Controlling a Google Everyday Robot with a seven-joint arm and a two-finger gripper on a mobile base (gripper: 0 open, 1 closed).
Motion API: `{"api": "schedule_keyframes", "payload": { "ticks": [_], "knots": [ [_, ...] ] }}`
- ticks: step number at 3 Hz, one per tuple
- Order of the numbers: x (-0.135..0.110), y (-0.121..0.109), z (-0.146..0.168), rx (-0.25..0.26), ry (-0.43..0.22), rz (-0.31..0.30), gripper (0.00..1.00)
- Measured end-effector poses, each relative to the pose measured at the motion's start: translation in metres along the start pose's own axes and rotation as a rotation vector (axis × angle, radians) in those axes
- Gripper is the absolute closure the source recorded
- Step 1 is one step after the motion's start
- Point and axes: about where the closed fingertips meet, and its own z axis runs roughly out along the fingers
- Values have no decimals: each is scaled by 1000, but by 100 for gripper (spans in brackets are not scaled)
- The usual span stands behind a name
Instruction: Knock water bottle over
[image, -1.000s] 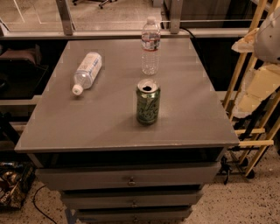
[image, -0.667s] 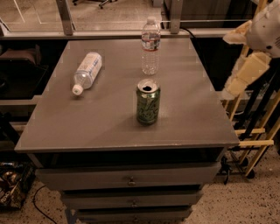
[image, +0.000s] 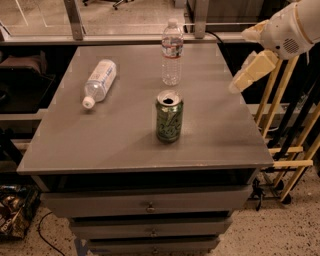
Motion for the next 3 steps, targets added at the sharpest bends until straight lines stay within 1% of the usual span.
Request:
{"api": "schedule_keyframes", "payload": {
  "ticks": [1, 2, 3],
  "knots": [
    [0, 1, 0, -3, 1, 0, 0],
    [-16, 8, 35, -61, -84, 41, 0],
    [-42, 14, 78, -91, -177, 66, 0]
  ]
}}
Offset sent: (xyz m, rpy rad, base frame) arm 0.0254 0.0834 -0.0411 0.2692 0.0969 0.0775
